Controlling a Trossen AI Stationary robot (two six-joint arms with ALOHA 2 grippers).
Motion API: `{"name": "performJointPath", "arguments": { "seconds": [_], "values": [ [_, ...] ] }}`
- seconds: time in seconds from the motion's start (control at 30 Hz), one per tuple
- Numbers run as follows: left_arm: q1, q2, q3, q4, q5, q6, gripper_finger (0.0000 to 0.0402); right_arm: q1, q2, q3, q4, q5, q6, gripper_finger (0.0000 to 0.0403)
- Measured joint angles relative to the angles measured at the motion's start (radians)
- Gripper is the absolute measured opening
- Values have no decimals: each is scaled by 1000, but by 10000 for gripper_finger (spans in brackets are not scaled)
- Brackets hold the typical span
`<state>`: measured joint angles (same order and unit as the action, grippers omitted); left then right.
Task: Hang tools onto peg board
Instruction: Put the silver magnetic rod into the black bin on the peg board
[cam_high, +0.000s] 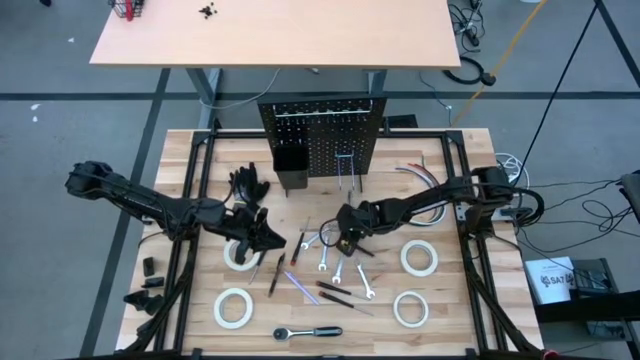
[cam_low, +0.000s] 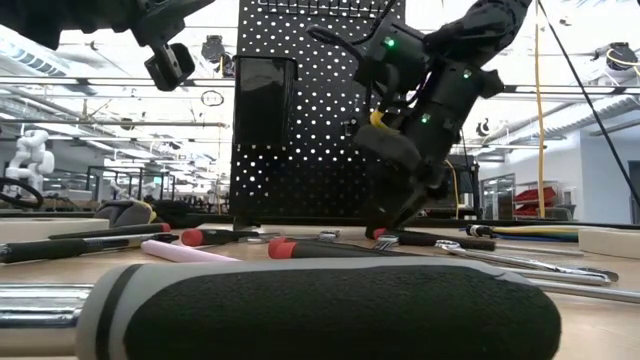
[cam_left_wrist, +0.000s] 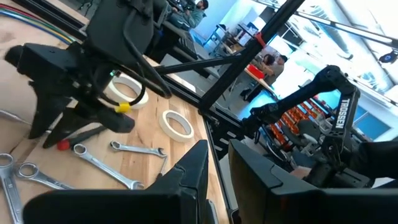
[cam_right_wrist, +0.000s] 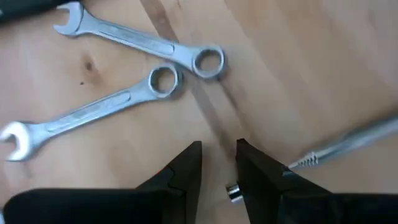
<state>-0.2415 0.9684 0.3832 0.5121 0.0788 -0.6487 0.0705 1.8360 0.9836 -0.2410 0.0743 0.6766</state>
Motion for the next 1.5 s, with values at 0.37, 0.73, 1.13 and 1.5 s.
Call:
{"name": "performJointPath", "arguments": {
  "seconds": [0.37,0.73,1.13,1.5],
  "values": [
    [-17,0,0,-3,0,4,66,110,-187,-5,-81,462,126,93],
    [-17,0,0,-8,-2,10,66,83,-88,-3,-155,437,382,93],
    [-16,0,0,-6,-9,9,66,75,67,2,-106,410,478,92],
    [-16,0,0,-6,-9,1,66,122,62,2,-169,397,424,15]
  ]
}}
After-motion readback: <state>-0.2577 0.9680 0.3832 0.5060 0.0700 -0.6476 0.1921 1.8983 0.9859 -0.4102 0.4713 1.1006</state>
